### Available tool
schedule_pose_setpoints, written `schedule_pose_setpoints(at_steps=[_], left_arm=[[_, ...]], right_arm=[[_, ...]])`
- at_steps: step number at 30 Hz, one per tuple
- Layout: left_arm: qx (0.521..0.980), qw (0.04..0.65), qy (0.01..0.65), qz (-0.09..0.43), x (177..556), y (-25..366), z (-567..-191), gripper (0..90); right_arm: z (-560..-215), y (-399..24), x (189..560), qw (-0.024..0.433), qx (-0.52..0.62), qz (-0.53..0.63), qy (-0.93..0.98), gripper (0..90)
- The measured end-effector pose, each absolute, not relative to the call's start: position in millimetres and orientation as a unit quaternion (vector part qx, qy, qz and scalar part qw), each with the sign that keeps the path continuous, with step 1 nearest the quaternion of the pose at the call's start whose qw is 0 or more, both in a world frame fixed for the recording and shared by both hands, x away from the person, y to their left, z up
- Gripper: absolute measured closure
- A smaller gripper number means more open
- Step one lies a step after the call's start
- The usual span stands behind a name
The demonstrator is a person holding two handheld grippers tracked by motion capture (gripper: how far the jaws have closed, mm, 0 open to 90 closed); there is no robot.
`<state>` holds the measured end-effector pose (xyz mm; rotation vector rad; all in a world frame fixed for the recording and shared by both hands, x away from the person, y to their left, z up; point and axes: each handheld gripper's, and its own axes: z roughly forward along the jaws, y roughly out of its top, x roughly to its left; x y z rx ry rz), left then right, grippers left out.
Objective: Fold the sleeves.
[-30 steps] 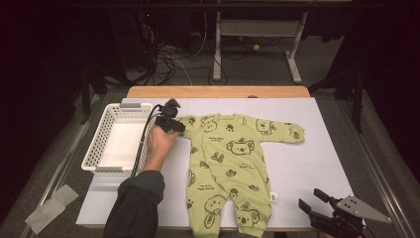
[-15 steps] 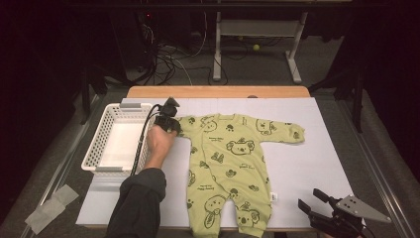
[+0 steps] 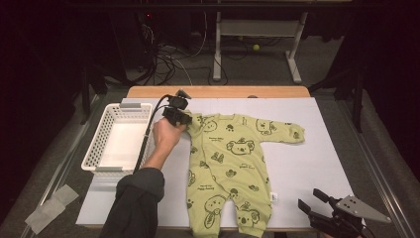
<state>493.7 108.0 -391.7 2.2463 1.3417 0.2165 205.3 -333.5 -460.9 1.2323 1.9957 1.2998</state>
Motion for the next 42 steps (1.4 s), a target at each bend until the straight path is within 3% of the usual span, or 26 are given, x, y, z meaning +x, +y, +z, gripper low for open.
schedule_pose_setpoints(at_steps=[10, 28, 35, 42], left_arm=[[0.861, 0.258, 0.433, 0.070, 480, 70, -387, 83.6], [0.904, 0.213, 0.368, 0.030, 456, 27, -421, 83.0], [0.889, 0.252, 0.380, 0.046, 456, 40, -404, 66.0], [0.867, 0.244, 0.427, 0.084, 467, 68, -394, 50.6]], right_arm=[[-461, -334, 205, 0.229, 0.446, 0.472, 0.725, 32.5], [-461, -333, 206, 0.229, 0.445, 0.470, 0.727, 32.5], [-461, -333, 205, 0.229, 0.446, 0.470, 0.727, 32.5], [-461, -333, 206, 0.228, 0.446, 0.469, 0.727, 32.6]])
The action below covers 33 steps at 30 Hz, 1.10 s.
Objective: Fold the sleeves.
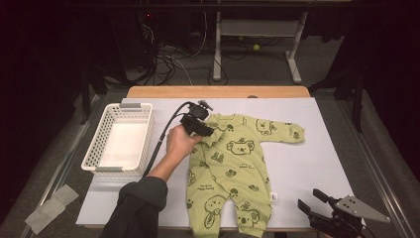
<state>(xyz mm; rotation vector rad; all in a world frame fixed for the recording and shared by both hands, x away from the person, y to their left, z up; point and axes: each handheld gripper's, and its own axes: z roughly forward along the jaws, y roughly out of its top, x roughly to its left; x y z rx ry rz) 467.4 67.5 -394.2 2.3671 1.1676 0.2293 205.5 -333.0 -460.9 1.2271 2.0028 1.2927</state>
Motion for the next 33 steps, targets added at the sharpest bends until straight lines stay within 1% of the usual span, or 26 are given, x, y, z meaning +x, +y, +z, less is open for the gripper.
schedule_pose_setpoints(at_steps=[4, 9, 10, 13, 18, 21, 26, 29, 33], left_arm=[[0.852, 0.240, 0.459, 0.078, 478, 81, -400, 47.0], [0.839, 0.228, 0.490, 0.064, 489, 90, -414, 44.9], [0.839, 0.224, 0.493, 0.058, 491, 90, -417, 43.0], [0.839, 0.211, 0.498, 0.051, 495, 91, -425, 41.8], [0.829, 0.225, 0.512, 0.029, 497, 96, -436, 42.8], [0.828, 0.235, 0.509, 0.017, 496, 98, -439, 50.2], [0.836, 0.243, 0.491, 0.014, 492, 101, -431, 72.1], [0.844, 0.246, 0.477, 0.020, 488, 100, -424, 81.4], [0.850, 0.256, 0.459, 0.019, 481, 98, -415, 84.2]], right_arm=[[-461, -333, 206, 0.228, 0.446, 0.469, 0.728, 32.6], [-461, -333, 206, 0.228, 0.446, 0.469, 0.727, 32.5], [-461, -333, 206, 0.229, 0.445, 0.470, 0.727, 32.5], [-461, -333, 206, 0.229, 0.444, 0.469, 0.728, 32.5], [-461, -333, 205, 0.228, 0.445, 0.469, 0.728, 32.5], [-461, -333, 206, 0.228, 0.445, 0.469, 0.728, 32.4], [-461, -333, 206, 0.228, 0.447, 0.468, 0.728, 32.2], [-461, -333, 206, 0.228, 0.447, 0.468, 0.728, 32.1], [-461, -333, 205, 0.228, 0.447, 0.468, 0.728, 32.1]])
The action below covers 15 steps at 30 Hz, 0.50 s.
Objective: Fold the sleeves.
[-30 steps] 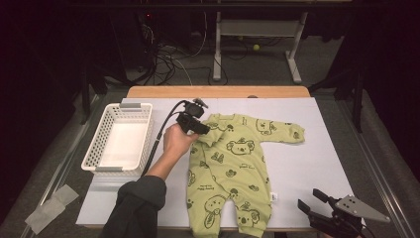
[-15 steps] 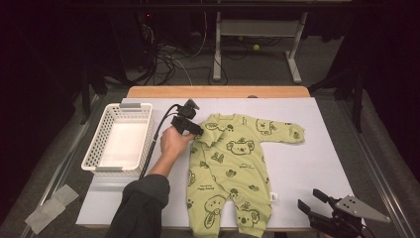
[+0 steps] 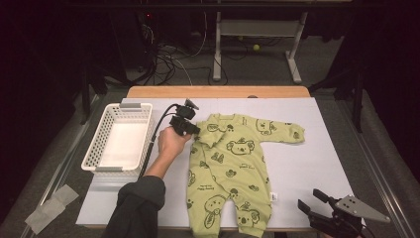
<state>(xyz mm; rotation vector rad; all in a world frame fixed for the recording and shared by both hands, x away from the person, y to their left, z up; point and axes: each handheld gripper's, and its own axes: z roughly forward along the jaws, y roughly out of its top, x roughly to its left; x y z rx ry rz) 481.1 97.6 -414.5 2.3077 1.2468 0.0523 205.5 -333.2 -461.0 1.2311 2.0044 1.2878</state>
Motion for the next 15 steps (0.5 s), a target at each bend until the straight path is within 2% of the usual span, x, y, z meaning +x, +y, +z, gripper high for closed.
schedule_pose_setpoints(at_steps=[15], left_arm=[[0.878, 0.295, 0.376, 0.032, 441, 78, -374, 84.4]], right_arm=[[-461, -333, 206, 0.228, 0.446, 0.467, 0.729, 32.1]])
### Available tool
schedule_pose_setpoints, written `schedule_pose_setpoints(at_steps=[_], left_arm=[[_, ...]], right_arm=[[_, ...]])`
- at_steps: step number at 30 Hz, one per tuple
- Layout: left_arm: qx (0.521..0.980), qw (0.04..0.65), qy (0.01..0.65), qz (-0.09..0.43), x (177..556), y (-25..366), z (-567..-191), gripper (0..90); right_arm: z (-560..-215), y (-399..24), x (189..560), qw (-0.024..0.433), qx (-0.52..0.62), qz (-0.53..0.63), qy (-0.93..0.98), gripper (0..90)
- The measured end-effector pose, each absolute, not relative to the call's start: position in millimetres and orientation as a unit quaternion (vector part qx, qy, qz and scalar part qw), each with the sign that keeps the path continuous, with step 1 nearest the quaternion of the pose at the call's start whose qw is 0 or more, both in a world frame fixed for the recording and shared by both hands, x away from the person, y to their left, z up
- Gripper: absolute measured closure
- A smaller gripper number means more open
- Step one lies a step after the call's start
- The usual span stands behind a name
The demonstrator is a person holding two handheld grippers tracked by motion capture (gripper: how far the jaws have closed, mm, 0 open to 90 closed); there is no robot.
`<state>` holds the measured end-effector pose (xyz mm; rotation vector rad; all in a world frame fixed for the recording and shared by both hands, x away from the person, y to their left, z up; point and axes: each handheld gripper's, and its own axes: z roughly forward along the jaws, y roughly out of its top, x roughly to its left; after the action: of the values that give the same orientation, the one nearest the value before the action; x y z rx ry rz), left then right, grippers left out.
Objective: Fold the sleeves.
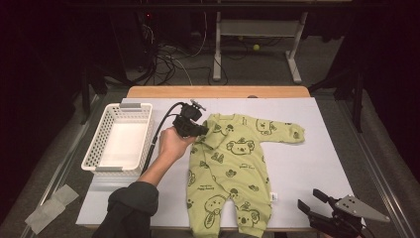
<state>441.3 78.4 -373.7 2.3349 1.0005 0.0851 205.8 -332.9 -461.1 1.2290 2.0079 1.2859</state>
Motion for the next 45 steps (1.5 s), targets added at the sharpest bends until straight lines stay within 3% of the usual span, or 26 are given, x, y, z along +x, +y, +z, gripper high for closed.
schedule_pose_setpoints(at_steps=[15, 30, 45], left_arm=[[0.907, 0.303, 0.293, 0.008, 404, 29, -369, 84.2], [0.924, 0.275, 0.266, -0.017, 399, -5, -395, 83.2], [0.907, 0.305, 0.290, 0.019, 388, 31, -375, 54.8]], right_arm=[[-461, -333, 206, 0.228, 0.447, 0.466, 0.728, 32.0], [-461, -333, 205, 0.228, 0.446, 0.467, 0.729, 32.0], [-461, -333, 206, 0.225, 0.450, 0.464, 0.729, 32.0]])
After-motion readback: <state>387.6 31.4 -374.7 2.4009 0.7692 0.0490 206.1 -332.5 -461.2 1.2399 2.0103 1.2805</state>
